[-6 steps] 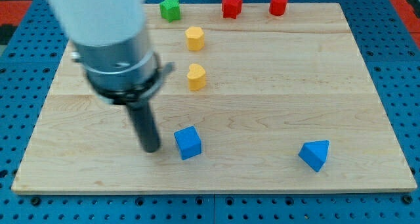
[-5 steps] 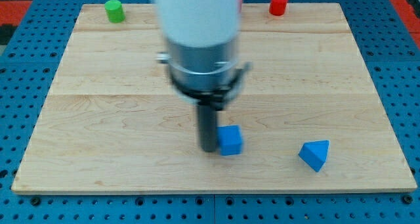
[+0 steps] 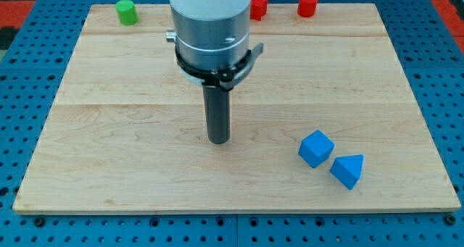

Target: Place yellow heart right diagonally towards yellow hexagon

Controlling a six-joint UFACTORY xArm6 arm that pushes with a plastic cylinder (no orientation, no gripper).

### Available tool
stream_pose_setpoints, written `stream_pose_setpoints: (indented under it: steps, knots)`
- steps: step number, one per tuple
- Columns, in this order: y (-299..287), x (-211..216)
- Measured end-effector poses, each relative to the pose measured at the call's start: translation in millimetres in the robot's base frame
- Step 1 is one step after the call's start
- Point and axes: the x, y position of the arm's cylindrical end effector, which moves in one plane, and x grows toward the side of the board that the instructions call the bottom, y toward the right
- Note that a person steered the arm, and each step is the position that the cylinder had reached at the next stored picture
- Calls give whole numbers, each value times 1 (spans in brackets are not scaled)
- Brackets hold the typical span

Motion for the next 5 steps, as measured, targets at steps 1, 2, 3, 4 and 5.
stream_pose_setpoints:
  steps: [1,2,3,4,5]
  knots:
    - [-10,-15]
    - [-45,-27]
    - [-77,-60]
    - [-88,-90]
    - [-11,-94]
